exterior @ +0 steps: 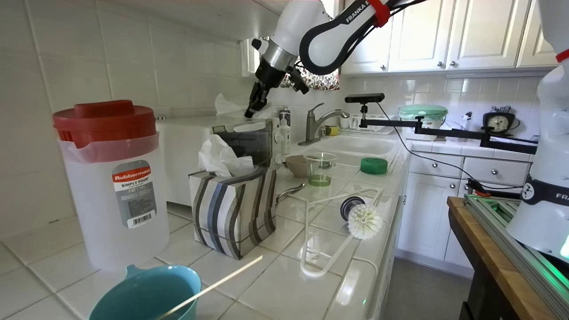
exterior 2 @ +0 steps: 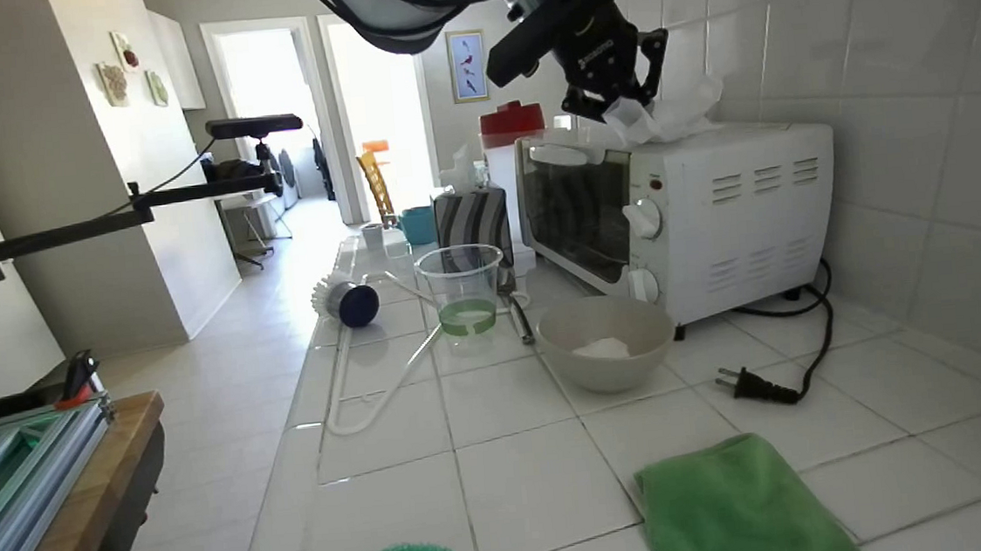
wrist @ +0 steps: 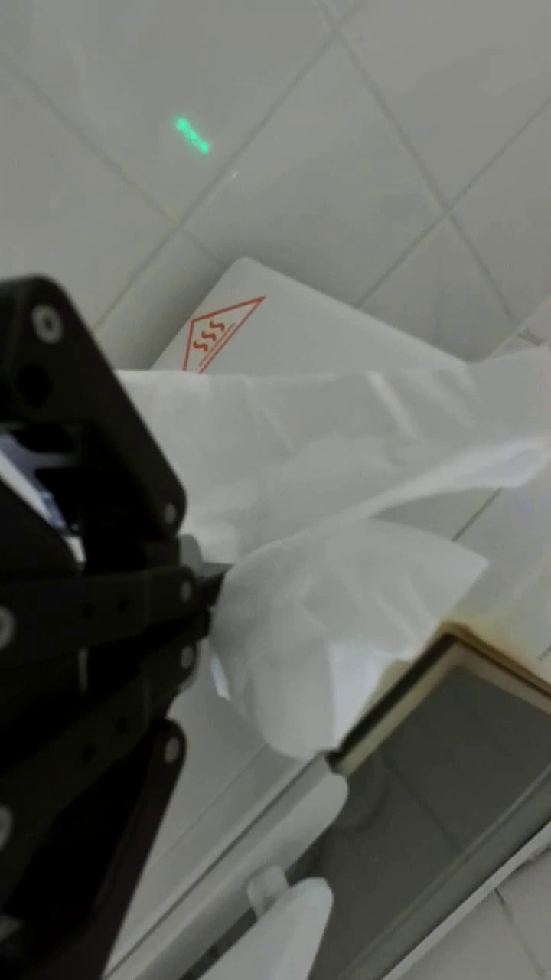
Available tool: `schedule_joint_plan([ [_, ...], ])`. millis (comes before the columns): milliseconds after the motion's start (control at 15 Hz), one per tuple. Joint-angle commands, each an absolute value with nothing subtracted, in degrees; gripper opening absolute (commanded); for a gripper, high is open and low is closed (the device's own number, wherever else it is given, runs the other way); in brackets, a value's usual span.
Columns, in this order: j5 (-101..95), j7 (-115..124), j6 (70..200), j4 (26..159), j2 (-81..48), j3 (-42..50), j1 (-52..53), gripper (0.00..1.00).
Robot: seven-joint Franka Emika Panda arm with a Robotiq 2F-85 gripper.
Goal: Use the white napkin to wipe the top of the oven.
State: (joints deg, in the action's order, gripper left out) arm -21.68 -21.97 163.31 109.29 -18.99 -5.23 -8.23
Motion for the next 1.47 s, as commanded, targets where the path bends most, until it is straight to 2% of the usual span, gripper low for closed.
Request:
schedule_joint_plan([
  [0,-19.89,-24.13,161.51,108.78,-19.36,-4.80,-5.28,0.00],
  [600,-20.14,-25.05,157.97,106.49,-20.22,-6.67,0.15,0.00],
  [1400,-21.10,-22.25,160.38,117.91,-12.25,1.22,-3.91,0.00],
])
